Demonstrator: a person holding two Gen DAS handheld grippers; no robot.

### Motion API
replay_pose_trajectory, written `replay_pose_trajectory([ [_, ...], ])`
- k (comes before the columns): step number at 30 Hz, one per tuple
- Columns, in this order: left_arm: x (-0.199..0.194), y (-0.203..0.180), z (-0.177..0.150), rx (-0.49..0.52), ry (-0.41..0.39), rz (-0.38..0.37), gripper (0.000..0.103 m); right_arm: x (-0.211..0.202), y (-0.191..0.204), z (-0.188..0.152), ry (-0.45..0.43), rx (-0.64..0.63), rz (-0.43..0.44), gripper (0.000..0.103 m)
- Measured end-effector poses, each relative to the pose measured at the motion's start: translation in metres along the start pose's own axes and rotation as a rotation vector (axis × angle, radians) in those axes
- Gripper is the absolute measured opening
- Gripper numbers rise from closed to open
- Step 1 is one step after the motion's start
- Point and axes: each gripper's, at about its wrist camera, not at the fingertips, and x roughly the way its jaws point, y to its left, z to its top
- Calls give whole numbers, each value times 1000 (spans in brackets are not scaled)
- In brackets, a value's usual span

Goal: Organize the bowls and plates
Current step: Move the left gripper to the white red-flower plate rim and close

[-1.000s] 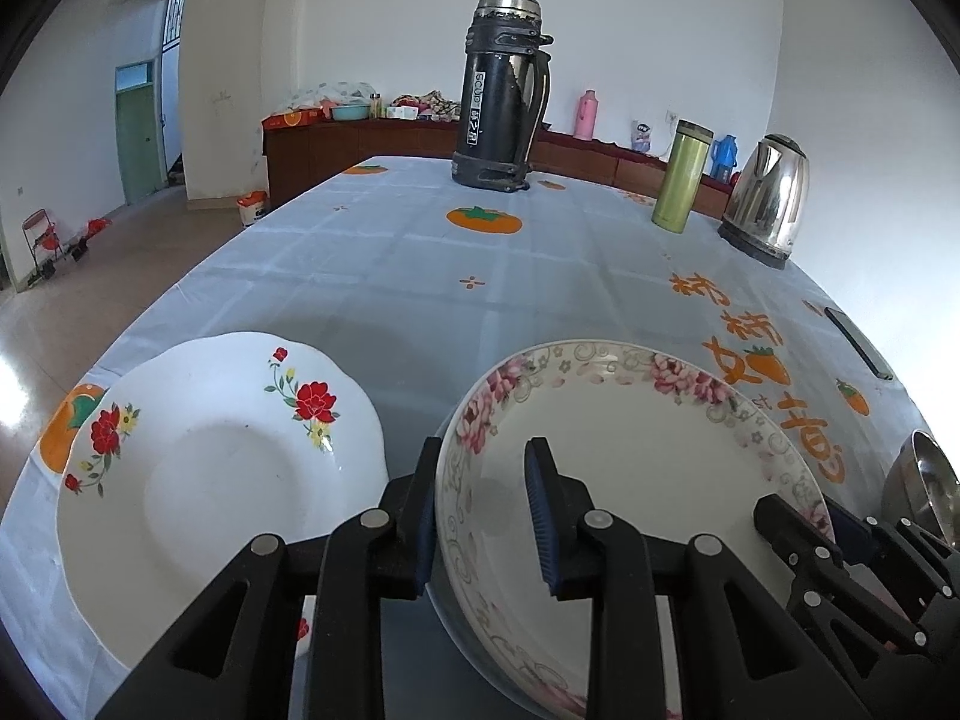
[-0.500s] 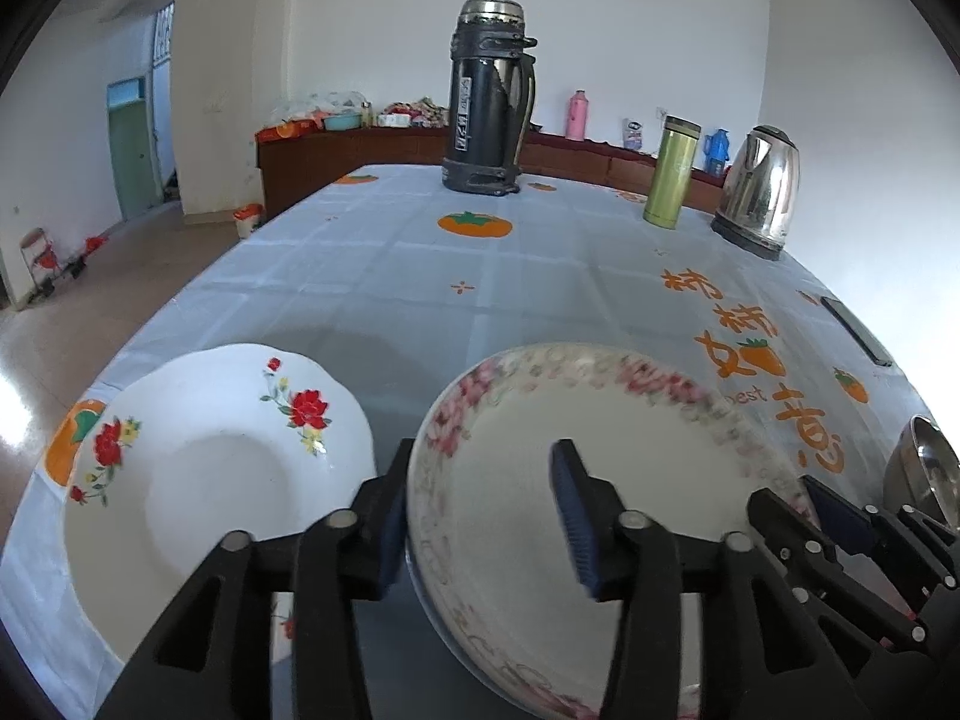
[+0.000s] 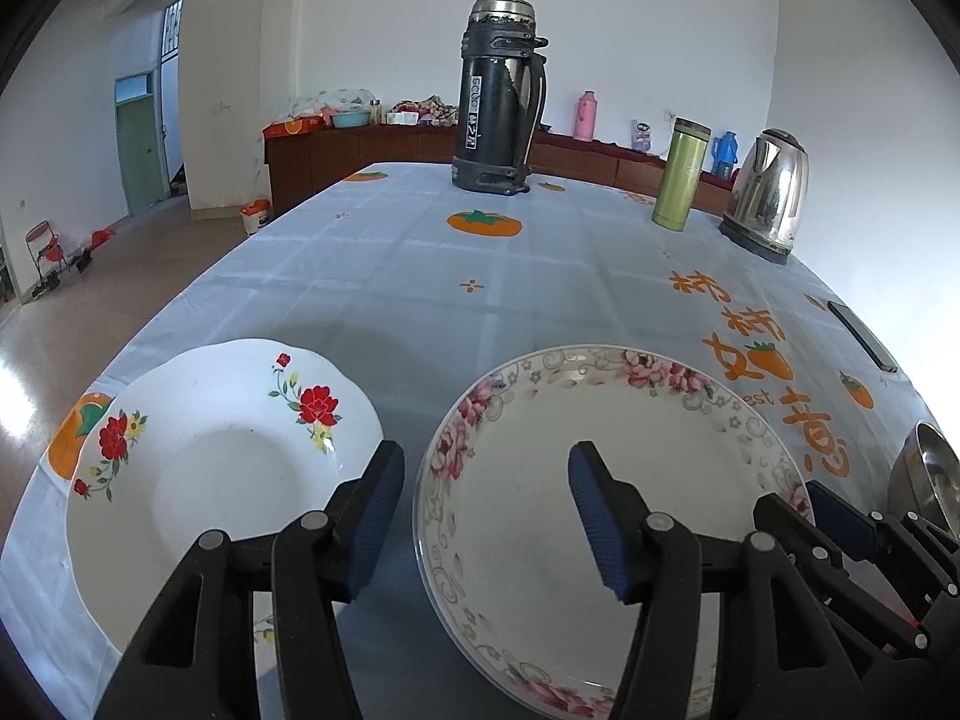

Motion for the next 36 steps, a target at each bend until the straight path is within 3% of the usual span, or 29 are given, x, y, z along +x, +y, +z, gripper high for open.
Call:
replay_pose_trajectory([
  [7, -6, 12, -1, -63, -28, -5, 60, -4, -1, -2, -26, 11, 10, 28],
  [11, -11, 19, -3, -98, -32, 12, 60, -8, 0, -3, -46, 4, 25, 48],
  [12, -13, 23, -4, -104, -31, 16, 60, -10, 1, -3, -55, 2, 28, 49],
  [16, -30, 48, -6, -175, -45, 47, 60, -16, 5, -5, -93, -16, 33, 49],
  [22, -56, 92, -7, -240, -85, 171, 60, -21, 12, -4, -126, -46, 42, 49],
  [26, -63, 119, -6, -249, -103, 253, 60, -30, 25, 1, -155, -51, 145, 50],
  [30, -55, 144, -4, -273, -80, 287, 64, -31, 60, 9, -145, -126, 257, 52],
  [36, -42, 166, -6, -285, -33, 326, 64, -23, 104, 19, -134, -213, 324, 52],
])
